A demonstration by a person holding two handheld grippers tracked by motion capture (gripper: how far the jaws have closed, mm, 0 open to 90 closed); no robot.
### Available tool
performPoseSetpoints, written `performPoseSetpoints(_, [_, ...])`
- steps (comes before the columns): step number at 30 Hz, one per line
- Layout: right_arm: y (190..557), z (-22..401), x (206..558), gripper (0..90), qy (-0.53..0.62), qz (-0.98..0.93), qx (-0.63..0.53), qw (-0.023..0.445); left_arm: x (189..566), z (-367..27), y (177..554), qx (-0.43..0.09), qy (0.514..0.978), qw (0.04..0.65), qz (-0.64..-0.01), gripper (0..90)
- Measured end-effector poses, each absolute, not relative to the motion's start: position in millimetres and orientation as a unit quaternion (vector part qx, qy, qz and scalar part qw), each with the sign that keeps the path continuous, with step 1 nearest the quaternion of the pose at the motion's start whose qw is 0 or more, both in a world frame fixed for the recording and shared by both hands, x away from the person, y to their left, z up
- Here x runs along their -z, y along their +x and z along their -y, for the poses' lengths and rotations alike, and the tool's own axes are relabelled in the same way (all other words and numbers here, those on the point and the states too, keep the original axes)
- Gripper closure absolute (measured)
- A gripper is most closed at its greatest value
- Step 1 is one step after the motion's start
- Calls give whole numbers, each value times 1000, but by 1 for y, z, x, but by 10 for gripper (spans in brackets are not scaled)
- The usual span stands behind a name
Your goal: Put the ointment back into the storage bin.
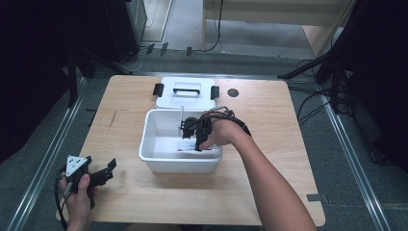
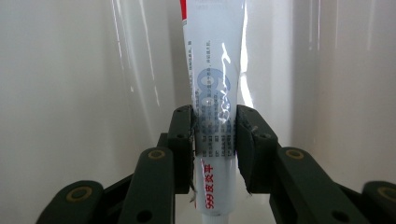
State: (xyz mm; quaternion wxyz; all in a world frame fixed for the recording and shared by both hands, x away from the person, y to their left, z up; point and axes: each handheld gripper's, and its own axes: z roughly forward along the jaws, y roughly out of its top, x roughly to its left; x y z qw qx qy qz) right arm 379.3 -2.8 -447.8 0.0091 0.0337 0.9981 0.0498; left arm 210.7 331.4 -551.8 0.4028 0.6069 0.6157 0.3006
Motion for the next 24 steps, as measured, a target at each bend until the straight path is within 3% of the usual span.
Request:
performPoseSetpoints(3, [380,6,445,677,44,-998,-52,7,552,-331,211,-300,607,403,-616,72])
performPoseSetpoints(24, [382,29,415,783,88,-992,-94,-1,552,-332,211,-301,605,406,-616,72])
